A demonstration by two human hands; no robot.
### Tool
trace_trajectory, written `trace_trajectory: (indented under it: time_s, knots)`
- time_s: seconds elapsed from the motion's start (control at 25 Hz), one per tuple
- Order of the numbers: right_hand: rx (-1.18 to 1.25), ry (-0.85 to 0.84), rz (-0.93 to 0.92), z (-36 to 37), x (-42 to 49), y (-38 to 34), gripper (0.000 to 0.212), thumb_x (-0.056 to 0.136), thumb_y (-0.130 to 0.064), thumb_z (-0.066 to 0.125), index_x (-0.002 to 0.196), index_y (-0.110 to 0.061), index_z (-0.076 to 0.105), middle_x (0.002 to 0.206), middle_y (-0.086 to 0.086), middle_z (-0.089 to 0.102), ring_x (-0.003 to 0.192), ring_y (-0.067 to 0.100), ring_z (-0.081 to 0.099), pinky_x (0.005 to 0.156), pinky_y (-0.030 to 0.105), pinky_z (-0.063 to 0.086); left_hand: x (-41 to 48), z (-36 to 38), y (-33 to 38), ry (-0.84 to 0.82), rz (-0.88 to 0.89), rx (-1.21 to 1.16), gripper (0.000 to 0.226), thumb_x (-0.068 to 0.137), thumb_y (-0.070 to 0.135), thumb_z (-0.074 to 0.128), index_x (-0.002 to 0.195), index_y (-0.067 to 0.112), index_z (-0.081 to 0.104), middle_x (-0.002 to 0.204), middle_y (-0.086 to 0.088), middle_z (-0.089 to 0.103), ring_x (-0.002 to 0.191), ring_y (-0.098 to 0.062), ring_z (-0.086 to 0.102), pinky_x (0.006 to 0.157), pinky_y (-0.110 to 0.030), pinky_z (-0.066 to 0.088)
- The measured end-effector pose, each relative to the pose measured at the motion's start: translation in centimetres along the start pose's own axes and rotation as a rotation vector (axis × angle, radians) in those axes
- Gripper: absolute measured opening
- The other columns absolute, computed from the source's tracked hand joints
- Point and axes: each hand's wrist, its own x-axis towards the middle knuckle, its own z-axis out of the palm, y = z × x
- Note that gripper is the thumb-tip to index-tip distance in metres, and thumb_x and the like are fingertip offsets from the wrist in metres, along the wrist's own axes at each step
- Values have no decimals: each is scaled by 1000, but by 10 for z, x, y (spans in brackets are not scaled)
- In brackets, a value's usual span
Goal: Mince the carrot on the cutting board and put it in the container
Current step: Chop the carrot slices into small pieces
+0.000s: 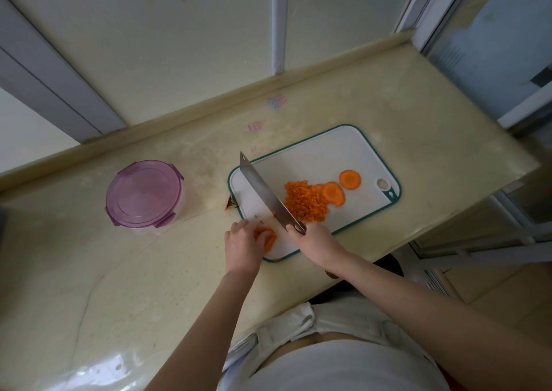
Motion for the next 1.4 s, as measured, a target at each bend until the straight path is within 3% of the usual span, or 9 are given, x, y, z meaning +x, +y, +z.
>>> trace_trajectory:
  time_s: [0.2, 0.32, 0.4, 0.48, 0.56, 0.8, 1.08, 1.24, 1.4]
  knots:
    - [37, -32, -10, -3, -6, 1, 36, 96, -37, 48, 75, -8, 52, 56, 1, 41, 48, 15, 40, 44, 24, 33, -1, -13, 4, -8, -4, -225, 23, 94, 6, 48, 107, 6, 66, 104, -7, 62, 98, -21, 56, 81, -18, 38]
    - [32, -31, -7, -3, -7, 2, 38, 95, -39, 48, 74, -8, 52, 56, 1, 42, 47, 16, 40, 44, 24, 33, -7, -23, -4, 53, 57, -168, 31, 89, -3, 48, 115, 6, 61, 106, -8, 57, 102, -23, 52, 90, -28, 43]
    - [30, -33, -10, -3, -7, 2, 38, 95, -41, 49, 73, -9, 51, 56, 1, 42, 46, 16, 39, 42, 23, 32, -13, -27, -9, 8, 53, -49, 33, 86, 11, 56, 119, 9, 57, 110, -7, 53, 105, -23, 48, 94, -35, 41]
    - [34, -36, -13, -2, -8, 3, 38, 94, -41, 50, 72, -10, 50, 55, 1, 42, 44, 15, 38, 41, 22, 30, -18, -27, -9, -78, 47, 112, 46, 85, 36, 61, 125, 15, 51, 114, -4, 49, 108, -22, 43, 96, -32, 37]
    - [30, -37, -16, -2, -10, 3, 39, 94, -41, 50, 69, -12, 48, 54, 0, 42, 44, 15, 39, 42, 23, 31, -22, -23, -9, -139, 66, 203, 56, 82, 44, 64, 128, 18, 47, 115, -2, 46, 108, -19, 40, 95, -29, 34]
    - [28, -44, -13, -3, -12, 4, 42, 95, -40, 50, 63, -14, 42, 54, 0, 41, 43, 15, 38, 44, 24, 34, -15, -11, -7, -148, -31, -69, 40, 84, 15, 66, 120, 9, 51, 110, -7, 46, 104, -23, 51, 85, -25, 41]
    - [30, -43, -24, -6, -12, 4, 45, 95, -39, 50, 59, -15, 39, 54, 2, 41, 45, 15, 38, 46, 25, 33, -8, -7, -3, -139, 78, 89, 44, 89, 21, 61, 131, 14, 50, 115, -7, 48, 105, -24, 53, 82, -30, 46]
    - [40, -49, -14, -6, -16, 4, 43, 96, -40, 49, 62, -15, 41, 55, 1, 41, 43, 14, 38, 44, 24, 32, -8, -1, -2, -55, 103, 51, 47, 78, 14, 71, 123, 6, 57, 111, -12, 52, 102, -29, 53, 85, -36, 47]
    - [22, -35, 17, -3, -16, 5, 44, 94, -42, 50, 61, -15, 41, 57, 3, 44, 47, 16, 41, 46, 24, 33, -8, 4, 1, -15, 122, -19, 32, 75, 8, 73, 106, 2, 67, 95, -14, 57, 91, -31, 55, 79, -33, 45]
